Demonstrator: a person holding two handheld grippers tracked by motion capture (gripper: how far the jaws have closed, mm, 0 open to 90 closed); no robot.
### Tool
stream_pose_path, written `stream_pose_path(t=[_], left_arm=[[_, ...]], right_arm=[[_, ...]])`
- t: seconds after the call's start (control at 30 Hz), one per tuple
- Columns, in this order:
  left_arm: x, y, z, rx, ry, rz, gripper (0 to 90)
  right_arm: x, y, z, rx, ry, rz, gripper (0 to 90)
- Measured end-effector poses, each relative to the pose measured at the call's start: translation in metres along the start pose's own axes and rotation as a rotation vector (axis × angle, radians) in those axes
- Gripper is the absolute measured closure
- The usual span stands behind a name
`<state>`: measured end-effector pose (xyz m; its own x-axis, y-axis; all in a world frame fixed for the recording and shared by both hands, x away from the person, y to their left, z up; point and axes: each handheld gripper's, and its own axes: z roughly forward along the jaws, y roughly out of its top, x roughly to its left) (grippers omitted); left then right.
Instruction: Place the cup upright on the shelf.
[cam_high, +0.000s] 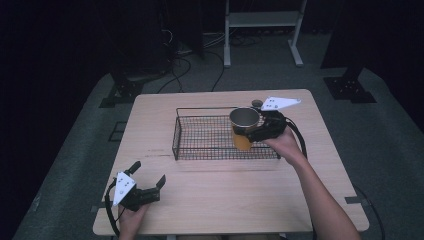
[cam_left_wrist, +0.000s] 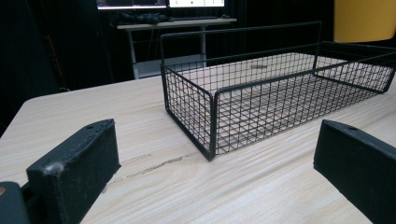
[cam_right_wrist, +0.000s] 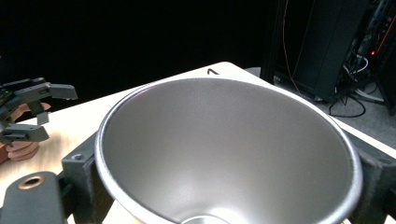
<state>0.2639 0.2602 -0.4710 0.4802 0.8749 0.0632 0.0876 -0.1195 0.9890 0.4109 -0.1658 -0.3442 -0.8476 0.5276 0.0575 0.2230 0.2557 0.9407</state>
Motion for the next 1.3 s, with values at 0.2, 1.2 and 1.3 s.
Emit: stream_pose_path(t=[0.2,1.2,1.3], left_arm=[[0.000,0.000,0.000,-0.002,0.000,-0.002,0.0],[0.000,0.000,0.000,-0.004,-0.004,-0.003,0.0],[0.000,0.000,0.000,-0.004,-0.005,-0.001,0.0]], right_arm=[[-0.011,0.005,0.009,0.011,0.002,0.010,9.9],[-0.049,-0.003,0.048,0.064,0.002,0.039,9.9],[-0.053,-0.007,0.050,0.073,0.002,0.038,9.9]])
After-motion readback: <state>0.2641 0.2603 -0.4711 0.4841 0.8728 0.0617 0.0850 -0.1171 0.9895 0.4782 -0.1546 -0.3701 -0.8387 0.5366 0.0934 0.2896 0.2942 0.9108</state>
